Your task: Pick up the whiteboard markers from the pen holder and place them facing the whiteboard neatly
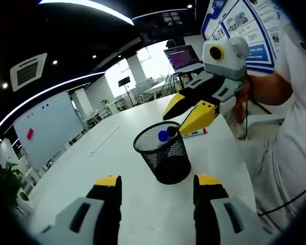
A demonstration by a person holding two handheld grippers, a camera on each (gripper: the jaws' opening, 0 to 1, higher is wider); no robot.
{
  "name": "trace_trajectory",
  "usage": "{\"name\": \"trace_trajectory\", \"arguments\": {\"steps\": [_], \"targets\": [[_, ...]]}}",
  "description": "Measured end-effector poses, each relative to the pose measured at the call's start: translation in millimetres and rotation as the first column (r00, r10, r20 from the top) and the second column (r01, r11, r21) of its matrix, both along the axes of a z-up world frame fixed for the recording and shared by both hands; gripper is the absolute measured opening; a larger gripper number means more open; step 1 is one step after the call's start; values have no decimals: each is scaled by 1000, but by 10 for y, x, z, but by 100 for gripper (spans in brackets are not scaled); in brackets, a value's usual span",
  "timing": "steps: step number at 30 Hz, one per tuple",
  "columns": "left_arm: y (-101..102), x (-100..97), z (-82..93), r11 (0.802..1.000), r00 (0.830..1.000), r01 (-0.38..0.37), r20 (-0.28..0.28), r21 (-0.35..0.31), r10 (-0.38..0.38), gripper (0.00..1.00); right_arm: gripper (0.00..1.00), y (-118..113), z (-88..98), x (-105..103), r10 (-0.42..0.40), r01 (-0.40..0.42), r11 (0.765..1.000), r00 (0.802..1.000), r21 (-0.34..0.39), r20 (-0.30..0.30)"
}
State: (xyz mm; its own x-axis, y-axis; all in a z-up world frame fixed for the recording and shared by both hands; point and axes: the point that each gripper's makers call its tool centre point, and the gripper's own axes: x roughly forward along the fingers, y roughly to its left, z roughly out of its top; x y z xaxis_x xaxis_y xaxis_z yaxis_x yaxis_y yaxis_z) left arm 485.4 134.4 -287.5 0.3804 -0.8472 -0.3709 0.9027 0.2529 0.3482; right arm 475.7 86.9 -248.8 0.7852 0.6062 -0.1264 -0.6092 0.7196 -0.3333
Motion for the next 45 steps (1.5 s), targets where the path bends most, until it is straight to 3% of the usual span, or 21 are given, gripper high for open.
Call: {"name": "trace_trajectory", "arguments": {"steps": [4,10,20,26,45], "targets": [[2,2,1,1000,1000,-2,-1,0,2,58,19,27,-43,20,7,-7,999,1000,-37,10],[3,2,2,1000,1000,-2,-1,-1,2,58,17,48,-31,44,8,-7,999,1000,-37,14],[3,1,4,1000,1000,-1,-1,-2,1,58,17,50,-104,73,18,-18,996,1000,-93,-9],[3,2,3,1000,1000,-2,0,-1,2,58,17,82,-115,87,22,-19,992,1000,-129,21],[2,2,2,1000,1000,-2,0,0,2,58,10,13,-83,156,-15,21,992,999,-127,47]]}}
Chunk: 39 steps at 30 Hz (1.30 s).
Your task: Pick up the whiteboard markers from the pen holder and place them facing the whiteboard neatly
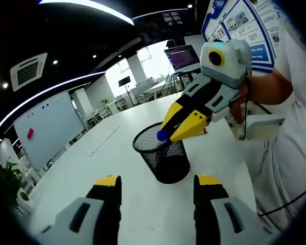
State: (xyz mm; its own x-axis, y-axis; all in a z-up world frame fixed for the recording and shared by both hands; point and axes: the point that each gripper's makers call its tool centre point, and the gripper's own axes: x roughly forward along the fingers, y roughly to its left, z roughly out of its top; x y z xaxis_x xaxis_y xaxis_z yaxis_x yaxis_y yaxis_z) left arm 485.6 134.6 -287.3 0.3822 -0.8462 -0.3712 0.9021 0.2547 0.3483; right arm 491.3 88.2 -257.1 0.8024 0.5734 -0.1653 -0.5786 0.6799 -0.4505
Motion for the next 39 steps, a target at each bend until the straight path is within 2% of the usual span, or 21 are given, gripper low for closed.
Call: {"name": "trace_trajectory", "arguments": {"steps": [7,23,30,34,39], "targets": [[0,-2,-2,1000,1000,2,-1,1,-2,58,10,-114,46,37,-36,36,998,999,50,-7],[-3,-1,-2,1000,1000,0,0,2,0,58,9,-201,47,57,-67,67,995,998,74,-4],[1,1,-1,1000,1000,-1,0,1,1,58,9,-336,72,73,-116,117,981,993,156,-15],[2,1,0,1000,1000,-1,1,1,1,58,9,-437,114,81,-143,151,957,989,249,-48],[1,2,3,1000,1000,-2,1,-2,2,58,9,-573,229,77,-156,164,927,986,338,-52]]}}
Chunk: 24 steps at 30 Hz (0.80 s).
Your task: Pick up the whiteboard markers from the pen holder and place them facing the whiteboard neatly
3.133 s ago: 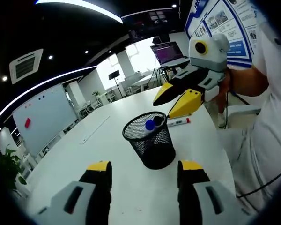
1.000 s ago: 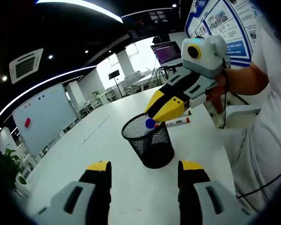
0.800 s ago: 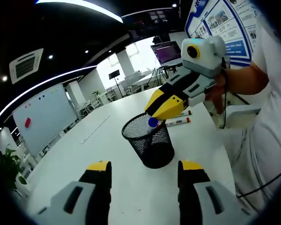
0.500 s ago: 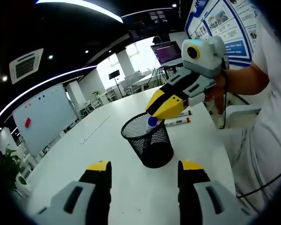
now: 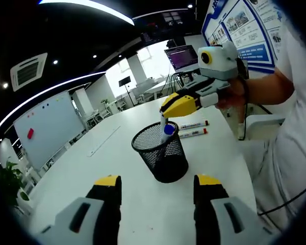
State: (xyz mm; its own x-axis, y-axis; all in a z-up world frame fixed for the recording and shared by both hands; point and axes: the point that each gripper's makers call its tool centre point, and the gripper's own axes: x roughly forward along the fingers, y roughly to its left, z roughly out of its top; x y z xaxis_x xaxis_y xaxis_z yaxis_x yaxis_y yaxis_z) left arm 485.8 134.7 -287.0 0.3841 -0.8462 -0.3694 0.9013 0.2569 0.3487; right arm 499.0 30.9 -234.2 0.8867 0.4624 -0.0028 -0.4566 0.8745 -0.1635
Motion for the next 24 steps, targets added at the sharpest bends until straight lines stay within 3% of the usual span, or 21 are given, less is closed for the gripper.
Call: {"name": "trace_trajectory", "arguments": {"steps": [12,16,24], "targets": [[-1,3,1,1000,1000,-1,1,-1,1,58,9,-53,292,-84,-2,-9,993,996,118,92],[0,4,3,1000,1000,-1,1,-3,1,58,9,-73,450,-186,30,-64,970,989,233,147],[3,7,3,1000,1000,-2,2,-3,2,58,9,-397,703,-328,-27,-50,941,975,334,220]]}}
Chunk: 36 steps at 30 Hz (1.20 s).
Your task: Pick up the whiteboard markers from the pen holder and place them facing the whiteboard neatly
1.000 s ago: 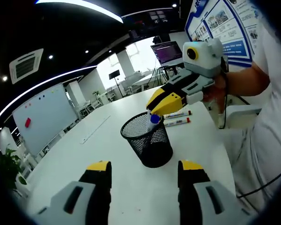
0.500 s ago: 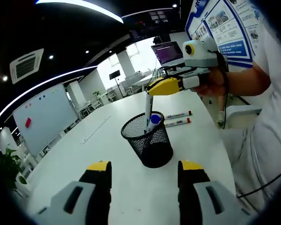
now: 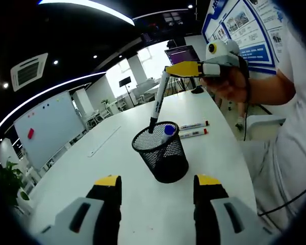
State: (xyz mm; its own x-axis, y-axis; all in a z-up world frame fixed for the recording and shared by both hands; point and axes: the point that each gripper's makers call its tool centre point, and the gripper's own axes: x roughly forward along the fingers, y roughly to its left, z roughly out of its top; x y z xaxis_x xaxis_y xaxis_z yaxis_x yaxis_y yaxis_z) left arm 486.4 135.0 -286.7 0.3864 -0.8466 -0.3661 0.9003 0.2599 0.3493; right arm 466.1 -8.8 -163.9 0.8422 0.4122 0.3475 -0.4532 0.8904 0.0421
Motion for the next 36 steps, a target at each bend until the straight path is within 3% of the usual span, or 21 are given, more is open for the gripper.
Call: {"name": "trace_trajectory", "arguments": {"steps": [8,16,19,36], "targets": [[2,-1,1,1000,1000,-2,1,0,2,58,9,-275,87,-182,-116,118,993,992,-33,53],[3,-3,1,1000,1000,-2,2,-1,2,58,9,-600,-64,-206,-205,205,978,979,-32,22],[4,-2,2,1000,1000,-2,2,0,2,58,9,-682,-127,-238,-261,263,962,965,-79,33],[3,-1,0,1000,1000,-3,2,1,3,58,9,-1091,-306,-287,-348,346,934,937,-84,-4]]}}
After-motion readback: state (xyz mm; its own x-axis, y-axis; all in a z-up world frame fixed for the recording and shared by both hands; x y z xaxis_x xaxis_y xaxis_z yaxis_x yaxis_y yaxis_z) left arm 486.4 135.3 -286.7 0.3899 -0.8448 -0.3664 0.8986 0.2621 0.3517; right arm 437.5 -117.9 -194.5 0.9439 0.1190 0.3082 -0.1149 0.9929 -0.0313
